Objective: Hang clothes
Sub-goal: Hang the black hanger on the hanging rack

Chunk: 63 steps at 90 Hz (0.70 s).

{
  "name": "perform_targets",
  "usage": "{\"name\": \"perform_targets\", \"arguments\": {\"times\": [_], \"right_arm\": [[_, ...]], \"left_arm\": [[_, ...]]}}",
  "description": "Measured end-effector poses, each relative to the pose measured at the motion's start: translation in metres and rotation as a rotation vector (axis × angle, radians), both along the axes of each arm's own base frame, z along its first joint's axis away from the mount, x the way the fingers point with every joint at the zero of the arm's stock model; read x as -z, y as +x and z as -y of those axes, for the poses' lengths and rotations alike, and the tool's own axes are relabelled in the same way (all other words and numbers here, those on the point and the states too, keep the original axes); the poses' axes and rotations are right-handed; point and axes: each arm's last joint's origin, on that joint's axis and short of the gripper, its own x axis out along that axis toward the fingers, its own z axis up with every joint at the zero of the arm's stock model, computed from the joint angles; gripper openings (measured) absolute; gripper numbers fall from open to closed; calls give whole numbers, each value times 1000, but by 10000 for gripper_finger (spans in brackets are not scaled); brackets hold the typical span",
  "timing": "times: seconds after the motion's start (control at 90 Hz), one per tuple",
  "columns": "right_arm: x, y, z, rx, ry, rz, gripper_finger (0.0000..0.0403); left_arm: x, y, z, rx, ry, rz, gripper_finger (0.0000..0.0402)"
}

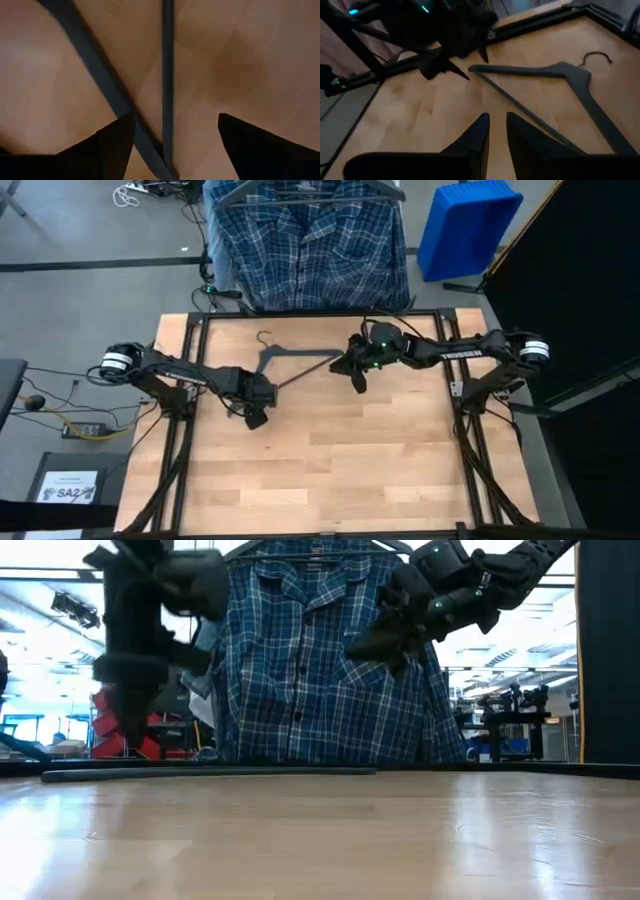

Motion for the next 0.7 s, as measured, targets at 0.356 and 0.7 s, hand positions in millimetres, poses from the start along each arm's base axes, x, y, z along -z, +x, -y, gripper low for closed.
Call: {"name": "perform_targets", "arguments": {"times": [0.356,0.7], "right_arm": [[0,1,-5,-14,0,0,34],[0,3,-13,-40,0,0,29]], "left_arm": [[26,-11,-21,-44,-36,14,238],[36,-15,-29,-41,-96,48,189]]}}
